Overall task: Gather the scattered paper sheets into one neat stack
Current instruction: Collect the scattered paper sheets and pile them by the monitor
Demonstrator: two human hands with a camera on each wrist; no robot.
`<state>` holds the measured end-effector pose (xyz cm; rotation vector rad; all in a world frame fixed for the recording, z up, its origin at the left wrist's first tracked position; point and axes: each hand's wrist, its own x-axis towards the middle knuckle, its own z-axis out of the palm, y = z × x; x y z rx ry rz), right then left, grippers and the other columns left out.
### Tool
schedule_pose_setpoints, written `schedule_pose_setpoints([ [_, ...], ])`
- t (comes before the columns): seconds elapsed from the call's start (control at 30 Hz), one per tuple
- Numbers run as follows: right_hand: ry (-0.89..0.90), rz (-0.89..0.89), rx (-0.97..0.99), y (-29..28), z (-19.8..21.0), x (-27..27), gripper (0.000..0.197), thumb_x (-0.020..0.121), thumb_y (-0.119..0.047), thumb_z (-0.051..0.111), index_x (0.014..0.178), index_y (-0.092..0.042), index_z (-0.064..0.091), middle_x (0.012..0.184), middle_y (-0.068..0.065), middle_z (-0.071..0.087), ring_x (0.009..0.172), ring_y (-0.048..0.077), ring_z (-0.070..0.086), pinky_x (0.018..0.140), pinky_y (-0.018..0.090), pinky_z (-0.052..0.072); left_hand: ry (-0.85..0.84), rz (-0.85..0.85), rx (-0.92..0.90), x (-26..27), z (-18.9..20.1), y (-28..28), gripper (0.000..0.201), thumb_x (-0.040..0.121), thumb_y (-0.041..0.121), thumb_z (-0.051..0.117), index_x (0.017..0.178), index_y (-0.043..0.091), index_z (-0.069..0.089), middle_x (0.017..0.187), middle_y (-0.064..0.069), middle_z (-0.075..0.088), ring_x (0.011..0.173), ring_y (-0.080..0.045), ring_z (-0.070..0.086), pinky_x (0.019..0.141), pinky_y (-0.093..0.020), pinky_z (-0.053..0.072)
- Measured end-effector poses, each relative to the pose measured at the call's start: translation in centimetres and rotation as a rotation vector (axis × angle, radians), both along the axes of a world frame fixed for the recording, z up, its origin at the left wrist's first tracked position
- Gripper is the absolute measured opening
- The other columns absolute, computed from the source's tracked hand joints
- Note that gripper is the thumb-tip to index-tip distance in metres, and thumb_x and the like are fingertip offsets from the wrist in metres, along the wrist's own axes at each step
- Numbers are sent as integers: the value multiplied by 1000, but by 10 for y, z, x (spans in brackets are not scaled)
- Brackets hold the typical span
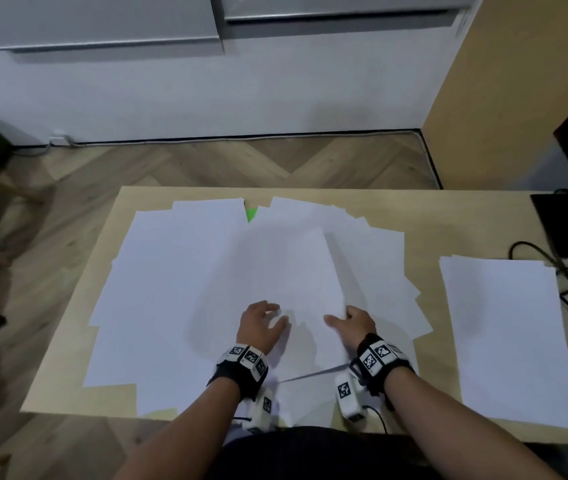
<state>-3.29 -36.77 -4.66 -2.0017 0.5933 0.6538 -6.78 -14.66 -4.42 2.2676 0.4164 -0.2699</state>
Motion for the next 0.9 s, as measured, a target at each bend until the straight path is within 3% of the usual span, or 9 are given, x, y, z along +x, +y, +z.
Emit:
schedule_pose_setpoints([
  [0.03,-3,-38,-33,-7,-1,0,43,75,-43,73,105,-12,66,104,3,70,91,22,66,84,31,54,-32,49,100,2,-2,4,35,83,40,73,113,22,68,129,-3,58,119,-24,55,96,-27,39],
  [0.1,-10,-134,-109,-23,-2,-1,42,76,-37,73,108,-12,63,102,6,67,91,25,62,85,33,52,-7,122,295,7,-4,15,54,83,52,67,127,22,60,142,-8,50,130,-30,43,102,-38,37],
  [0.17,2,-222,-149,-38,-3,-6,37,76,-25,74,109,-14,63,101,6,68,87,26,61,81,32,52,140,128,441,12,-6,29,86,81,67,58,149,19,34,160,-14,21,146,-35,19,115,-47,25],
  [0.27,22,-271,-156,-51,-3,-11,47,75,-16,75,119,-15,59,104,6,66,88,25,59,78,28,49,287,108,484,18,-14,48,116,75,83,45,157,15,-3,163,-15,-13,149,-38,-10,120,-54,4],
  [0.37,42,-232,-138,-52,-5,-9,58,75,-12,76,128,-14,52,108,4,61,95,26,59,83,29,49,314,76,451,17,-23,49,122,73,89,32,155,13,-16,161,-16,-22,147,-40,-19,120,-56,-1],
  [0.57,37,-218,-124,-43,-12,-10,65,72,-11,78,129,-17,49,110,4,60,99,27,59,84,30,48,328,-32,457,12,-15,34,118,79,84,33,152,7,-19,159,-23,-23,146,-46,-19,120,-55,2],
  [0.7,24,-280,-95,-40,-8,-10,44,76,-20,78,114,-21,55,106,3,60,94,25,59,78,30,47,314,-119,511,16,-9,39,113,80,79,42,155,7,-4,162,-23,-3,148,-43,4,119,-51,16],
  [0.8,36,-300,-91,-40,-12,-8,26,76,-17,76,100,-14,65,88,5,69,77,22,64,78,38,56,242,-4,476,25,-2,66,110,76,79,51,155,13,12,162,-14,12,146,-36,16,115,-51,25],
  [0.9,71,-260,-97,-39,-14,-6,27,69,-6,75,95,-11,67,71,8,73,66,23,67,84,43,58,296,207,425,33,-2,96,118,62,81,64,148,11,23,154,-12,26,139,-34,25,106,-51,36],
])
